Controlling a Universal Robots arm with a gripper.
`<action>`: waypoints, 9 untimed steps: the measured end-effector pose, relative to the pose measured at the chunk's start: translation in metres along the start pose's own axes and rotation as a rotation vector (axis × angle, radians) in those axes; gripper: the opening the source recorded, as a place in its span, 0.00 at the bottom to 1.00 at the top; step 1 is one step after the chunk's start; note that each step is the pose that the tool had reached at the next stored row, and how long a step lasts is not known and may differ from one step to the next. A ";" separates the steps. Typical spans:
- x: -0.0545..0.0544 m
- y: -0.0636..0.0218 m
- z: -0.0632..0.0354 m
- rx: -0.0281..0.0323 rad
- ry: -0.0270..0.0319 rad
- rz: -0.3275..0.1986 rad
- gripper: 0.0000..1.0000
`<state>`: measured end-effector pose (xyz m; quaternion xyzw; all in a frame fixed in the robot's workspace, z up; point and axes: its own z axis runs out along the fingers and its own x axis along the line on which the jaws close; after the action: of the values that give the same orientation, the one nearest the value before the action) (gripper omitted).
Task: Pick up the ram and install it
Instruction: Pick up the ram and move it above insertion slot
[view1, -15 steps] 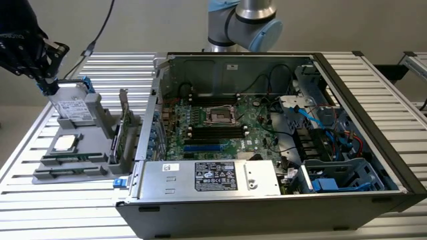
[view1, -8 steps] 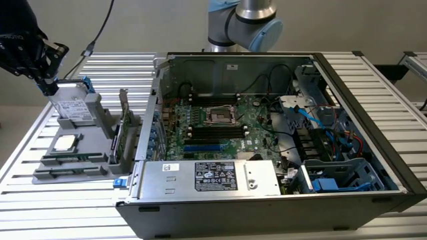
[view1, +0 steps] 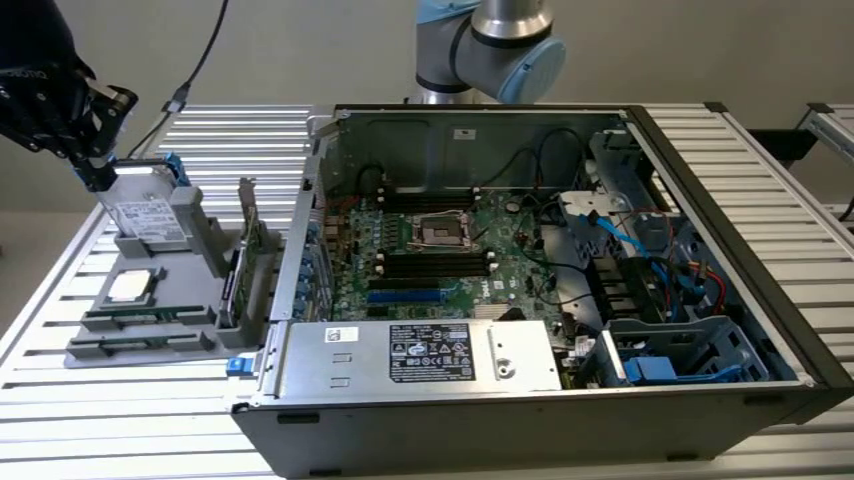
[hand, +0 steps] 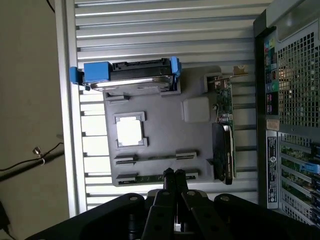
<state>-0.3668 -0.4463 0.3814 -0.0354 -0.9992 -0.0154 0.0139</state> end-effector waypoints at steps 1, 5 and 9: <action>0.000 0.0000 0.0001 -0.0001 -0.0001 0.000 0.10; 0.000 -0.0003 0.0003 -0.0154 -0.0222 -0.024 0.10; 0.000 -0.0004 0.0007 -0.0150 -0.0245 -0.079 0.10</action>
<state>-0.3668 -0.4467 0.3807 0.0039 -0.9997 -0.0229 0.0008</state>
